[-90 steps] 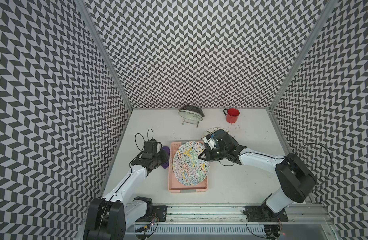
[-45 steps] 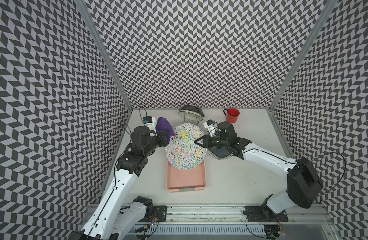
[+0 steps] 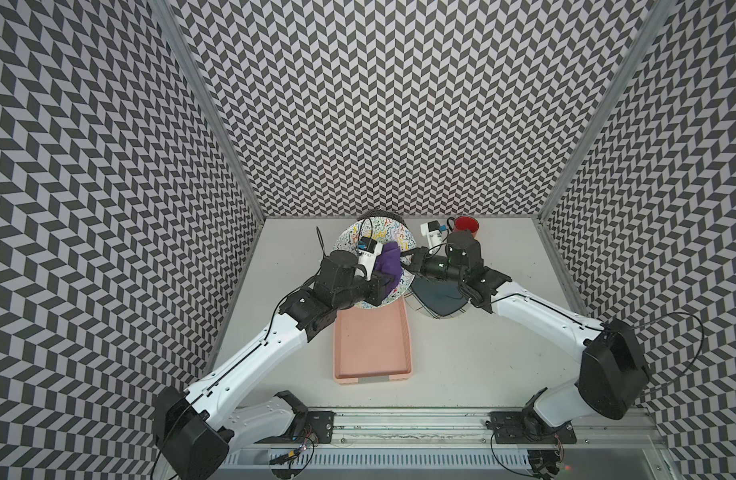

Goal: Wipe the wet plate dry
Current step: Wipe the plate with towel.

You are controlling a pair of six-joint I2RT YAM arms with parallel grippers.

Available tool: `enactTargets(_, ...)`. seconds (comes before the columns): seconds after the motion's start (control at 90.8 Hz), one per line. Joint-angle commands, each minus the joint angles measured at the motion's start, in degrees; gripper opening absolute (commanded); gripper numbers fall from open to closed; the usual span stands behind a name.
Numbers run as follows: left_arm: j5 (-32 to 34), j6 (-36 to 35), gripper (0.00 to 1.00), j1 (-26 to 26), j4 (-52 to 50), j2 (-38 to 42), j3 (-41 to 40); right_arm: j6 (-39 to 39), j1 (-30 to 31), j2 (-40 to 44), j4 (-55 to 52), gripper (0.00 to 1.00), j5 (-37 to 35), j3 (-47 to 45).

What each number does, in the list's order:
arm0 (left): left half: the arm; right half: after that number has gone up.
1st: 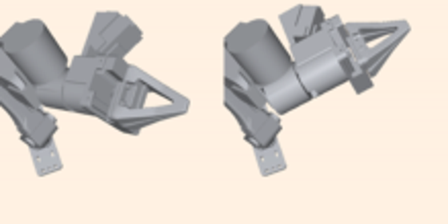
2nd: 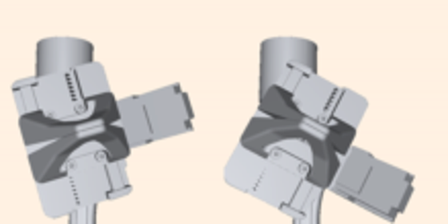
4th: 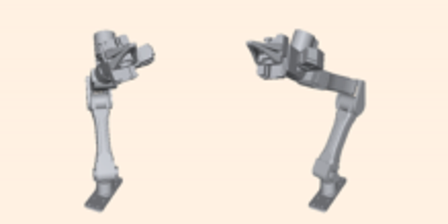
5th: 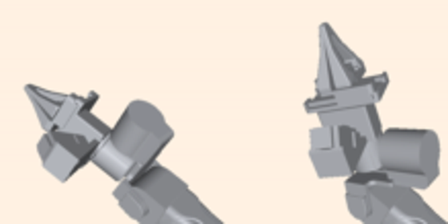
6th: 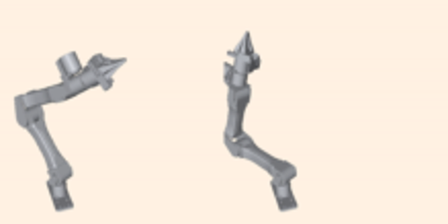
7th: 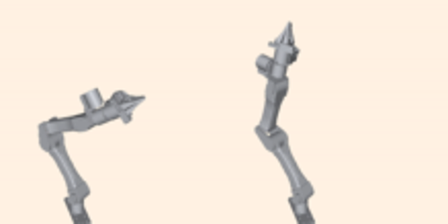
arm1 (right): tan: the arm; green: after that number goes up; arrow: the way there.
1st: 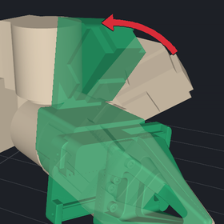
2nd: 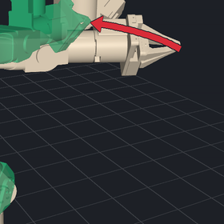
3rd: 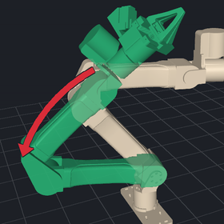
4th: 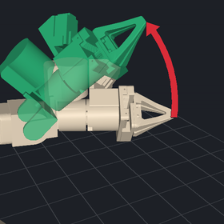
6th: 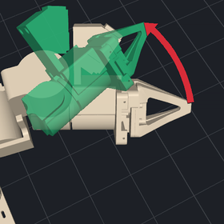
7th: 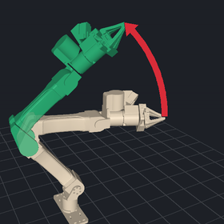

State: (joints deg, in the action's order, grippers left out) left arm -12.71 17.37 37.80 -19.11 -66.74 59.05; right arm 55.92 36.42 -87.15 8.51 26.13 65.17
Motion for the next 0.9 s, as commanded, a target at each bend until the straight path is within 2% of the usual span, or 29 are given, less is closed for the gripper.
enactTargets(0.0, -4.6, -2.0, 0.0, 1.7, -4.4, -4.2, -0.4, 7.0, 1.6, 4.8, 26.0, 0.0, 5.0, 4.1)
enactTargets(0.209, -5.7, -2.6, 0.0, -0.2, -6.7, -3.6, -0.2, 15.7, -1.3, 5.7, 36.0, 0.0, 3.9, 2.6)
enactTargets(0.275, -6.8, -2.0, 0.0, -4.7, -7.8, -2.1, -1.8, 16.4, -2.4, 6.5, 37.5, 0.0, 4.3, 2.1)
enactTargets(0.33, -7.1, -1.2, 0.0, -10.7, -8.6, -0.6, -3.0, 15.1, -2.6, 7.4, 37.4, 0.0, 4.8, 1.7)
enactTargets(0.419, -3.0, -0.5, 0.0, -19.0, -10.7, 0.3, -2.4, 12.3, -2.3, 9.3, 36.9, 0.0, 6.4, 0.5)
enactTargets(0.474, -0.5, 0.3, 0.0, -22.6, -12.4, -0.7, -0.2, 10.1, -1.7, 10.1, 35.5, 0.0, 8.1, -0.4)
enactTargets(0.54, -0.8, 1.3, 0.0, -25.0, -12.6, -2.4, 3.0, 7.4, -0.5, 11.0, 33.0, 0.0, 10.1, -1.6)
enactTargets(0.639, -3.2, 2.9, 0.0, -25.2, -10.5, -5.1, 8.2, 2.0, 2.1, 12.1, 26.4, 0.0, 12.2, -1.9)
enactTargets(0.727, -10.7, 1.6, 0.0, -23.1, -7.1, -7.6, 12.0, -1.3, 4.8, 12.4, 23.2, 0.0, 12.6, -0.5)
enactTargets(0.782, -13.5, -2.3, 0.0, -18.3, -6.3, -9.3, 14.4, -1.8, 5.1, 12.2, 22.6, 0.0, 11.9, 0.6)
enactTargets(0.892, -11.9, -9.1, 0.0, -5.8, -8.9, -12.0, 18.0, 0.7, 2.4, 11.3, 25.3, 0.0, 9.6, 2.7)
